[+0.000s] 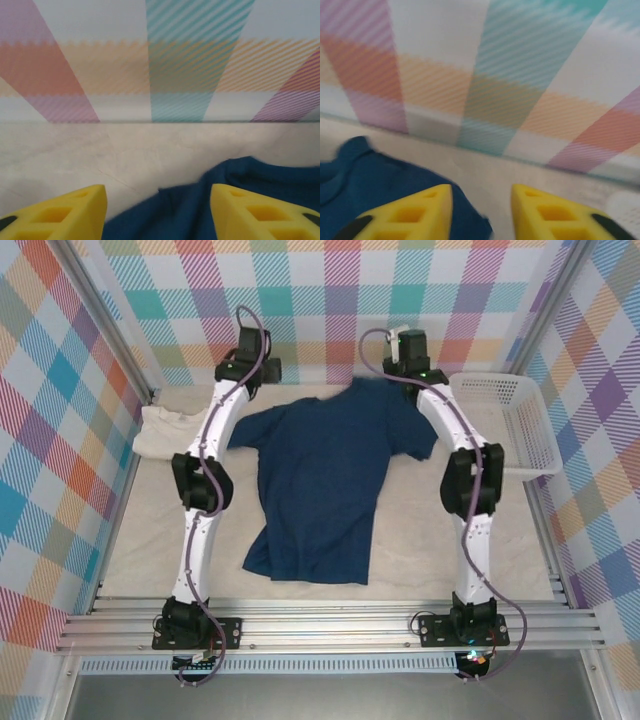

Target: Fold the inside-out t-shirt

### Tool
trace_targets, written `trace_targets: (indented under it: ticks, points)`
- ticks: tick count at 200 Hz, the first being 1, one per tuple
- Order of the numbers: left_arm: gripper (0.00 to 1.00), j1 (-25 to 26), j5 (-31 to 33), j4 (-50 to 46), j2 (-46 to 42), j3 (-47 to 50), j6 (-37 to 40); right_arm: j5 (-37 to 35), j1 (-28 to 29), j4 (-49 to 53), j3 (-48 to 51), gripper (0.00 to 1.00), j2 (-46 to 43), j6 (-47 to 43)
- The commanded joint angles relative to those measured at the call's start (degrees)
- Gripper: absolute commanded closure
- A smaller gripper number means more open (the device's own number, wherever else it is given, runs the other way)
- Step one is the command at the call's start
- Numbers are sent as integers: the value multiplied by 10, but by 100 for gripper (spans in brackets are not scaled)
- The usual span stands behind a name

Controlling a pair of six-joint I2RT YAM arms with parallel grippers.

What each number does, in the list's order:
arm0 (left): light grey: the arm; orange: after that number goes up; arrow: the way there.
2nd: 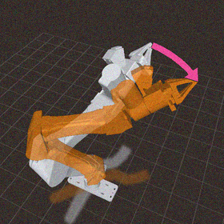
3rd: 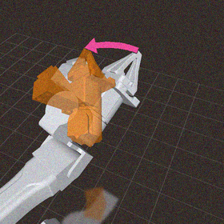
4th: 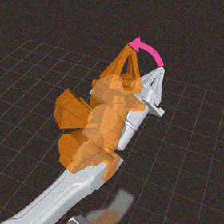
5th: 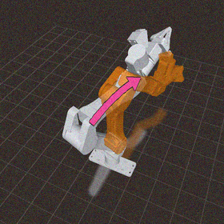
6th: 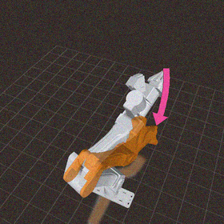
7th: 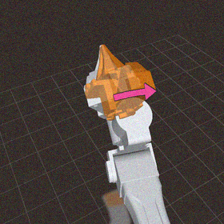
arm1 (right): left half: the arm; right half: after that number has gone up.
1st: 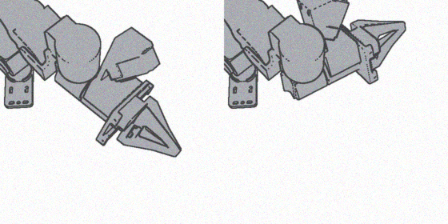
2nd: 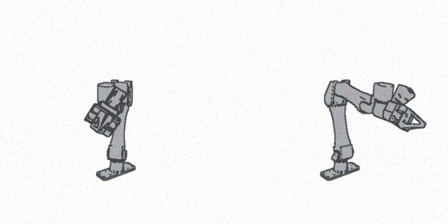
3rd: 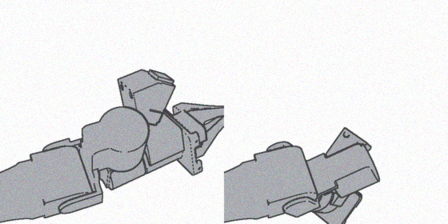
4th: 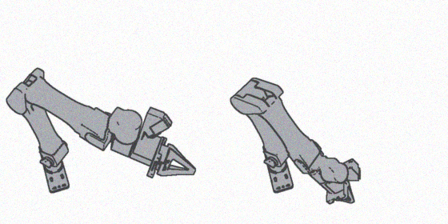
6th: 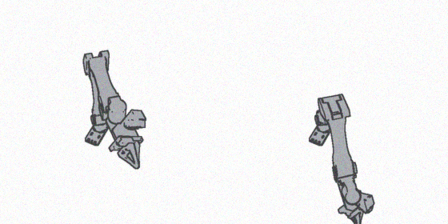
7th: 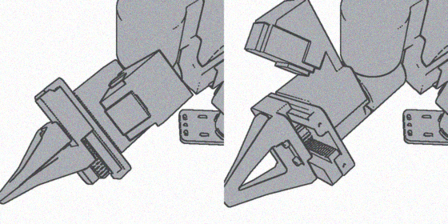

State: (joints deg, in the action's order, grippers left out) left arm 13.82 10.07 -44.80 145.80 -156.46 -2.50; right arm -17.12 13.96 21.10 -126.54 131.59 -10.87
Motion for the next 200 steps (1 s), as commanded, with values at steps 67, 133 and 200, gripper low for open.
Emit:
trace_targets:
  ticks: [67, 133, 200]
  points:
    - [38, 20, -131, 183, -459, 734, -171, 239, 84, 114, 418, 49, -269, 202]
    - [40, 72, -145, 149, -638, 1083, -224, 322, 83, 78, 566, 52, -266, 302]
    - [67, 131, -188, 159, -609, 1137, -234, 211, 32, 165, 506, 54, -176, 301]
